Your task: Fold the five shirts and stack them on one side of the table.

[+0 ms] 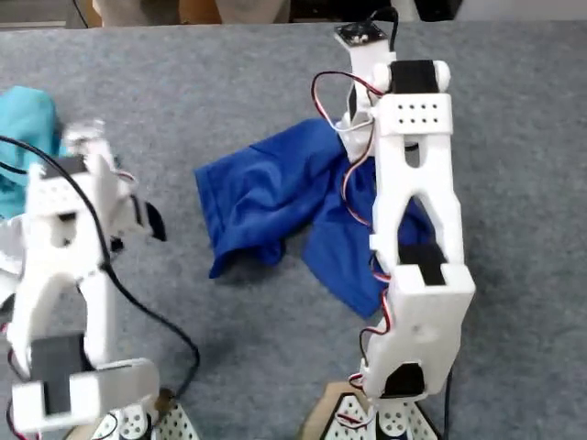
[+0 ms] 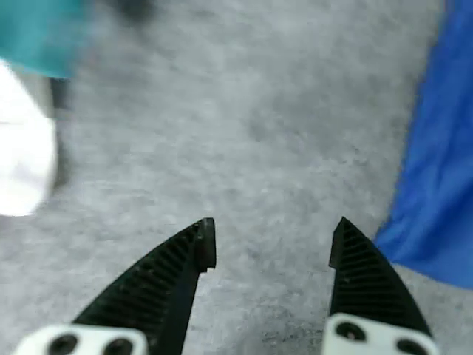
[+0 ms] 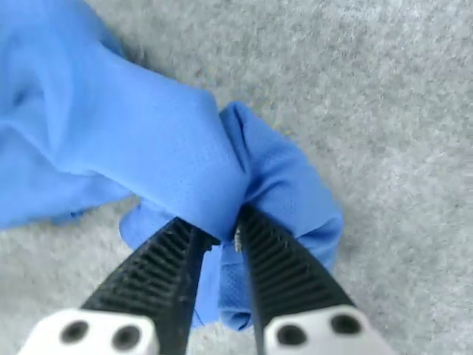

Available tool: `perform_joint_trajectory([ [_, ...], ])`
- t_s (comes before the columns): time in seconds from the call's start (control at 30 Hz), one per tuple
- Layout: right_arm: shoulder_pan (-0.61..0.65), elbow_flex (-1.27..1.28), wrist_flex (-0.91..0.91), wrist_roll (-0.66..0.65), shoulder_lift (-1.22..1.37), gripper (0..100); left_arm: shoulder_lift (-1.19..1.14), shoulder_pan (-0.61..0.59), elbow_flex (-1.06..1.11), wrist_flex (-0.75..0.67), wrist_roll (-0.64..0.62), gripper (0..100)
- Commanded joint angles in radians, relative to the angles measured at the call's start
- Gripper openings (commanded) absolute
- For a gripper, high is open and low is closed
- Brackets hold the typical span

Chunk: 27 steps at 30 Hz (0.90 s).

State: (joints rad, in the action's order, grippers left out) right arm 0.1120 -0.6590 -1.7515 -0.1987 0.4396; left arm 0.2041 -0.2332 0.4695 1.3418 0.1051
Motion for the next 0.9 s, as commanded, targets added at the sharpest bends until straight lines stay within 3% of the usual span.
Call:
perform_joint_trajectory([
  [0.0, -0.031, 0.045, 0.029, -0.037, -0.070, 0.8, 0.116, 0.074, 0.167, -0.173, -0.002, 25],
  [0.27, -0.117, 0.163, 0.241, 0.009, 0.021, 0.8, 0.105, 0.272, 0.193, -0.209, -0.218, 25],
  [0.47, -0.131, 0.217, 0.448, 0.072, 0.145, 0.8, 0.076, 0.423, 0.178, -0.203, -0.233, 25],
  [0.67, -0.133, 0.217, 0.578, 0.163, 0.259, 0.8, 0.004, 0.440, 0.170, -0.221, -0.232, 26],
  [0.87, -0.133, 0.176, 0.614, 0.167, 0.283, 0.9, -0.139, 0.443, 0.169, -0.348, -0.238, 25],
])
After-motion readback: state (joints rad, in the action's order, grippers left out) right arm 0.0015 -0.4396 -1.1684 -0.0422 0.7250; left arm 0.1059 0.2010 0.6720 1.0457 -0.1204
